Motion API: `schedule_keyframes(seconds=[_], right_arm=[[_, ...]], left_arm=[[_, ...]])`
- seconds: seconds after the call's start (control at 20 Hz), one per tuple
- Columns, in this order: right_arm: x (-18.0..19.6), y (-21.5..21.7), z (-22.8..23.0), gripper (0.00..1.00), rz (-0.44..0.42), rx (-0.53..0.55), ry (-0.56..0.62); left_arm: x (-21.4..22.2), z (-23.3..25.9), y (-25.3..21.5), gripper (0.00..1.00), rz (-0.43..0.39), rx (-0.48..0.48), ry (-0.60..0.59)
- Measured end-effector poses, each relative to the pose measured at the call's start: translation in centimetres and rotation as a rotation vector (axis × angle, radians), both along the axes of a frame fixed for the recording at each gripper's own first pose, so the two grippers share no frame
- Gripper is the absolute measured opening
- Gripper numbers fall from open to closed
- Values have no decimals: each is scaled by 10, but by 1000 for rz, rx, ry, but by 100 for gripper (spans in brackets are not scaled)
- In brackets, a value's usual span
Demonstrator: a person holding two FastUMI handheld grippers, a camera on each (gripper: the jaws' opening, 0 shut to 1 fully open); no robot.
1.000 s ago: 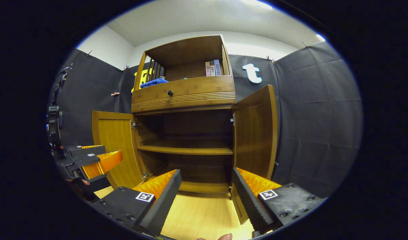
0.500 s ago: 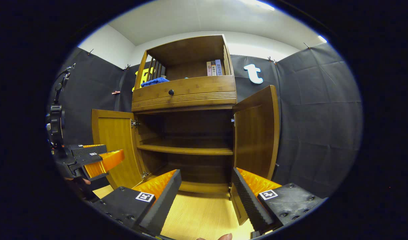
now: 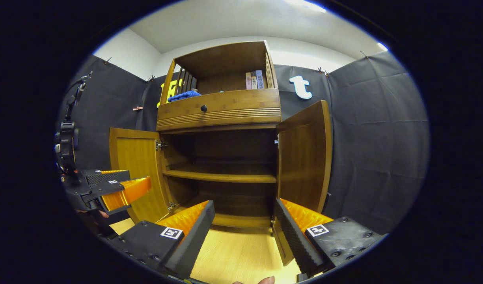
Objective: Open the right door of the double-door shoe cabinet with the right hand, and open the left door with the left hand.
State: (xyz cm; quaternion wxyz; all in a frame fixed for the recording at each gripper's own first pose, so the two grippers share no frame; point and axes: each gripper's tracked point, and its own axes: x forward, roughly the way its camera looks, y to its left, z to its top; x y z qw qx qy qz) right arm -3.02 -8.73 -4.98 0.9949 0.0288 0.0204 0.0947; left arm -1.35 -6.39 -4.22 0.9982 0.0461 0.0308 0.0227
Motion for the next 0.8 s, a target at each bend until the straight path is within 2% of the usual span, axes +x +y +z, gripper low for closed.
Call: schedule_keyframes(seconds=[0.1, 0.55, 0.8], right_arm=[[0, -1, 0, 100, -2, 2, 1], [-4, -3, 1, 98, -5, 2, -1], [-4, 0, 3, 100, 3, 1, -4]], left_arm=[[0, -1, -2, 97, -6, 2, 3], [-1, 1, -5, 99, -16, 8, 3], [-2, 2, -4, 97, -13, 12, 2]])
